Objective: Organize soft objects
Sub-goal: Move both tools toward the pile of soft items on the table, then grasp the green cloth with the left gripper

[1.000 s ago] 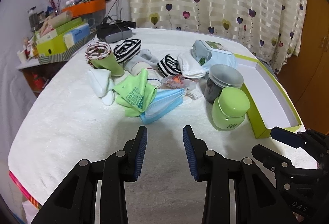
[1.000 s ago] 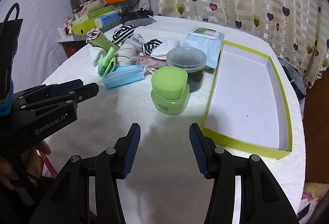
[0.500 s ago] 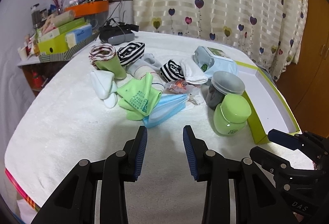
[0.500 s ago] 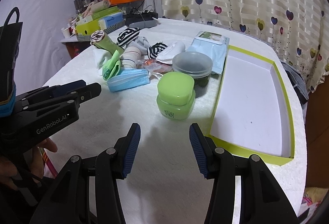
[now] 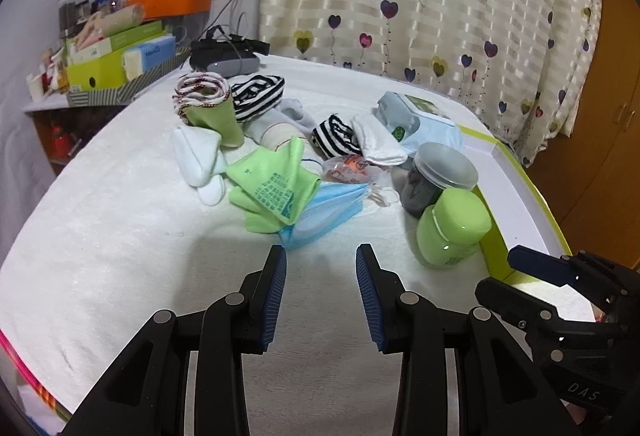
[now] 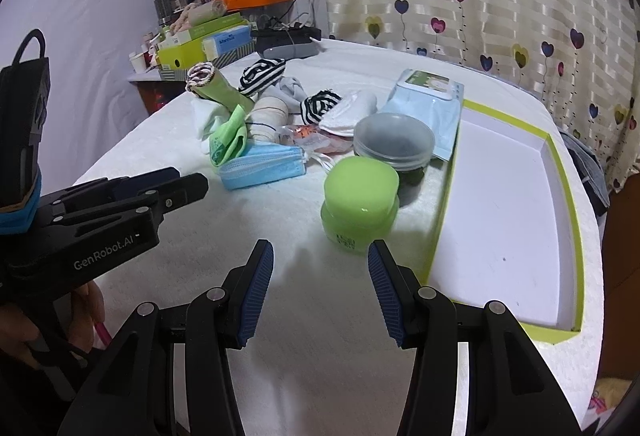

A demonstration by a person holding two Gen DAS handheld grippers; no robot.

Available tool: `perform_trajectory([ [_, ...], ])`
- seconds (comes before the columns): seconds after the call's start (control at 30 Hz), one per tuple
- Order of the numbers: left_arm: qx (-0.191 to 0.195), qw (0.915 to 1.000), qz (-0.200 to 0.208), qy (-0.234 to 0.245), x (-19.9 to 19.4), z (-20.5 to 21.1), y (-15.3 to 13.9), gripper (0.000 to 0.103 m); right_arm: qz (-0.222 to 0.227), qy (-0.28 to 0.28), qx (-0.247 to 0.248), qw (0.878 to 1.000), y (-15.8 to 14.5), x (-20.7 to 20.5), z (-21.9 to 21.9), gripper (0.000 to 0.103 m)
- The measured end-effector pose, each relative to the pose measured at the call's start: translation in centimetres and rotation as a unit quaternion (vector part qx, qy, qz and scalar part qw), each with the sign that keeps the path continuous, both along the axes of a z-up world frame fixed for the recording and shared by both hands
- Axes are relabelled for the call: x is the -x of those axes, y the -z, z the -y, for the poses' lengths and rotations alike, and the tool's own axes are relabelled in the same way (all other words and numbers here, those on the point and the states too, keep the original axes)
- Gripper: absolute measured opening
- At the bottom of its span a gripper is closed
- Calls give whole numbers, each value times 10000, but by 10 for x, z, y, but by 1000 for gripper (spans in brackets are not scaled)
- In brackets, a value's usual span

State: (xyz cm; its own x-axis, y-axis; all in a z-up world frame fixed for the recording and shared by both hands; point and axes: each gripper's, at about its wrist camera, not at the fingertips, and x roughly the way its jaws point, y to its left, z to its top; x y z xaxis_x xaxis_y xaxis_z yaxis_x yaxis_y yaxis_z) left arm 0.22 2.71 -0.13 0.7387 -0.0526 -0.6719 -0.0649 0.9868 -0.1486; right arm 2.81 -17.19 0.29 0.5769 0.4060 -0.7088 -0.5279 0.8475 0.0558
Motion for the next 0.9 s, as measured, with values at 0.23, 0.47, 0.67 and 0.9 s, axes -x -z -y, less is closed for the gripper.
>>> perform_trajectory([
  [0.23, 162, 9998, 52, -64, -3, -14, 1, 35, 17, -146, -52, 9999, 0, -4, -7, 51],
  [0.47, 290, 9994, 0, -201, -15, -26, 2, 35, 38, -293, -125, 9995, -1, -10, -11, 51],
  [0.67, 295, 9993, -38, -243, -27, -30, 2, 35, 20, -333, -157, 9993, -2, -16, -12, 51],
  [0.9, 337, 9989, -47, -325, -43, -32, 4, 46, 42, -396, -157, 9991, -4, -20, -16, 51],
])
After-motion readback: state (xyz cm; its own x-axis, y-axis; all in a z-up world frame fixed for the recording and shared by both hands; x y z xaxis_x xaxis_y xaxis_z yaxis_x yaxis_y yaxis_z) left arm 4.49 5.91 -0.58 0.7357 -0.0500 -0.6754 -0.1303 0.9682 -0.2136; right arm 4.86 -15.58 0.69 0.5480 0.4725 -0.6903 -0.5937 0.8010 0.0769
